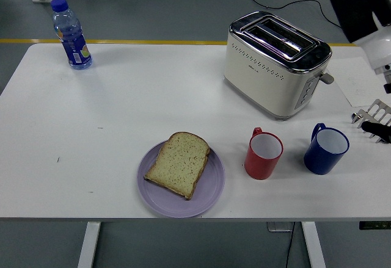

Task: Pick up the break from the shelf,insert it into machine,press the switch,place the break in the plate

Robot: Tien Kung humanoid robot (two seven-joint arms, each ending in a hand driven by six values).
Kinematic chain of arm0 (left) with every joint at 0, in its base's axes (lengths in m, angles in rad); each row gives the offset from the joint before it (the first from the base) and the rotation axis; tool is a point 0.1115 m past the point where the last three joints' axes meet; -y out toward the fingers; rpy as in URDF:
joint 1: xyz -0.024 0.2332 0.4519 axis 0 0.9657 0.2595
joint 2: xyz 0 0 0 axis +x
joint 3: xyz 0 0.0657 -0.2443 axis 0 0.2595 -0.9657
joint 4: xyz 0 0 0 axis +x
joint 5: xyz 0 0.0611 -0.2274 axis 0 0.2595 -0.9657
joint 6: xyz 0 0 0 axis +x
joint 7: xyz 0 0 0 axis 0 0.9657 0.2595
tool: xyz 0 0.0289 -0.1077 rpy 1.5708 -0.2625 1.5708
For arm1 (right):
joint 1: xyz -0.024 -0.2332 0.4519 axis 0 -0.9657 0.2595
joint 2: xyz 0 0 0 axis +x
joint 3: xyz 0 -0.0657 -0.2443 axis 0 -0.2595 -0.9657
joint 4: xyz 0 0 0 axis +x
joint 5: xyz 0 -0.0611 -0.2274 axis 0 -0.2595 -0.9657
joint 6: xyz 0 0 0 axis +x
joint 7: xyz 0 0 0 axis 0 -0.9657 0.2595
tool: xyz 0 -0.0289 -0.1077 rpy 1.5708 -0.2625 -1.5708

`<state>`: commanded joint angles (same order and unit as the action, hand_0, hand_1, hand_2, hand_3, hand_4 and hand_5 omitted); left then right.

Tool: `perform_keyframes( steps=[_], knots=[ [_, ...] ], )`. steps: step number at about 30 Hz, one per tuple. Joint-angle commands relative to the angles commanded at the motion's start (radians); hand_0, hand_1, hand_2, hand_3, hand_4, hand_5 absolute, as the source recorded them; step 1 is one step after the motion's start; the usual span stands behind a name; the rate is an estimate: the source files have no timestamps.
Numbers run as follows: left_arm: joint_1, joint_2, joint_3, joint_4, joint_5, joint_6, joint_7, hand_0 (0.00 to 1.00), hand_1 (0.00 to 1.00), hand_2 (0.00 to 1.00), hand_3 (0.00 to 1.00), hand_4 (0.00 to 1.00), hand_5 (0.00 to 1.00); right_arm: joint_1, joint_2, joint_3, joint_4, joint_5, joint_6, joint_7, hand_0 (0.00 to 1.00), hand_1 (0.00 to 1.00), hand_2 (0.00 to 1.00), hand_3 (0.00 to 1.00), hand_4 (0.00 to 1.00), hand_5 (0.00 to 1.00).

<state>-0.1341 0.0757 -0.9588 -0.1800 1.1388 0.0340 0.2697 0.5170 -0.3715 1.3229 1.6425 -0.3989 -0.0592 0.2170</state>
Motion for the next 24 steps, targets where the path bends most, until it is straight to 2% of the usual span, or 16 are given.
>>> perform_keyframes(
  steps=[3,9,10,17,24],
  knots=[
    [-0.002,0.000,-0.004,0.000,0.007,-0.001,0.000,0.681,0.692,0.678,0.560,0.288,0.834,-0.042,-0.013,0.071,-0.047,0.082,-0.020,0.022,0.768,0.734,0.734,0.703,0.555,0.335],
    [-0.003,-0.002,0.000,0.000,0.002,0.000,-0.001,0.681,0.692,0.678,0.561,0.288,0.833,-0.108,-0.021,0.160,-0.110,0.105,-0.040,0.052,0.769,0.733,0.735,0.704,0.547,0.355],
    [-0.003,-0.003,0.001,0.000,0.000,0.000,-0.002,0.681,0.692,0.678,0.560,0.288,0.834,-0.125,-0.022,0.182,-0.123,0.107,-0.042,0.054,0.768,0.735,0.737,0.704,0.546,0.330],
    [-0.003,-0.007,0.006,0.000,-0.003,0.000,-0.004,0.681,0.692,0.677,0.560,0.288,0.833,-0.220,-0.021,0.264,-0.178,0.112,-0.056,0.031,0.769,0.736,0.741,0.702,0.532,0.330],
    [-0.002,-0.012,0.007,0.000,0.002,-0.002,-0.005,0.681,0.692,0.677,0.560,0.288,0.833,-0.316,0.006,0.325,-0.230,0.125,-0.059,0.006,0.774,0.737,0.741,0.702,0.529,0.336]
  ],
)
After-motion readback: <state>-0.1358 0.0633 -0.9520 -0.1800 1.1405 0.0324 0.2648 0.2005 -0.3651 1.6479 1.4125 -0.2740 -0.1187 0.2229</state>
